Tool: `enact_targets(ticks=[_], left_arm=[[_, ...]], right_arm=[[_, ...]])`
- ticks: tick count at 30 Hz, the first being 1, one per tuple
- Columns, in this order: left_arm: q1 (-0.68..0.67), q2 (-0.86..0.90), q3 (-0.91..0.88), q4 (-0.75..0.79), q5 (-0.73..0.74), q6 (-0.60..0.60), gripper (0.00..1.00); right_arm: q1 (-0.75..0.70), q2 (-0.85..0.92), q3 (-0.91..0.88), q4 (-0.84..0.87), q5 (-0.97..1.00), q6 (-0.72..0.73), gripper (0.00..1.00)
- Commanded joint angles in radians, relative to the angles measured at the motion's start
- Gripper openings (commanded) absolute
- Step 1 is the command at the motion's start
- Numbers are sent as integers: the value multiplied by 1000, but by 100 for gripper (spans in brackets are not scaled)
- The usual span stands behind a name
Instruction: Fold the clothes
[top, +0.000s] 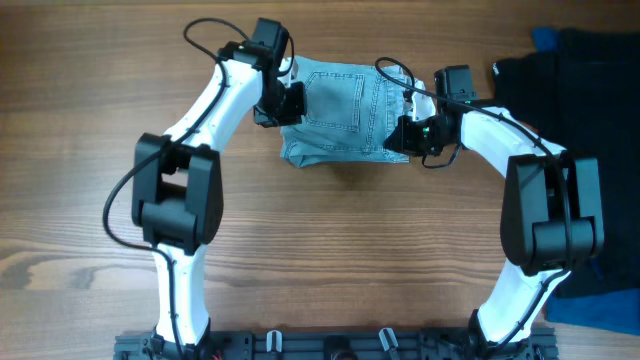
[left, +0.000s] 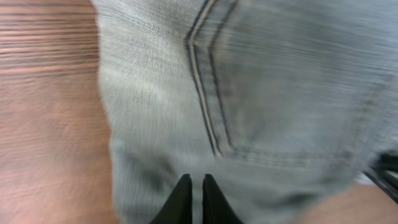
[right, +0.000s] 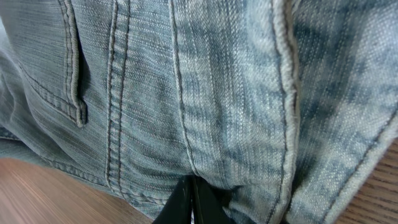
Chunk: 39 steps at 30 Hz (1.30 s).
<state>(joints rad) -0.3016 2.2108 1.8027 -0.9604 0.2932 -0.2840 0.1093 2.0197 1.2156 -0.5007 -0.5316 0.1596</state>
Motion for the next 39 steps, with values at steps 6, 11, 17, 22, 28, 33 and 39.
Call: enact_targets(ticks=[6, 11, 17, 22, 28, 33, 39], left_arm=[[7, -61, -39, -69, 206, 121, 9], [10, -61, -123, -76, 219, 124, 10], [86, -50, -320, 78, 218, 119, 13], [166, -40, -485, 240, 215, 85, 18], [173, -35, -513, 208, 214, 39, 12], [175, -36, -514, 128, 212, -80, 4], [175, -230, -423, 105, 240, -143, 4]], right_arm=[[16, 160, -72, -8, 211, 5, 4], [16, 160, -72, -8, 211, 5, 4], [16, 160, -72, -9, 211, 5, 4], [16, 160, -72, -8, 211, 8, 4], [16, 160, -72, -9, 211, 8, 4], [16, 160, -72, -13, 211, 8, 5], [16, 160, -72, -12, 211, 8, 9]])
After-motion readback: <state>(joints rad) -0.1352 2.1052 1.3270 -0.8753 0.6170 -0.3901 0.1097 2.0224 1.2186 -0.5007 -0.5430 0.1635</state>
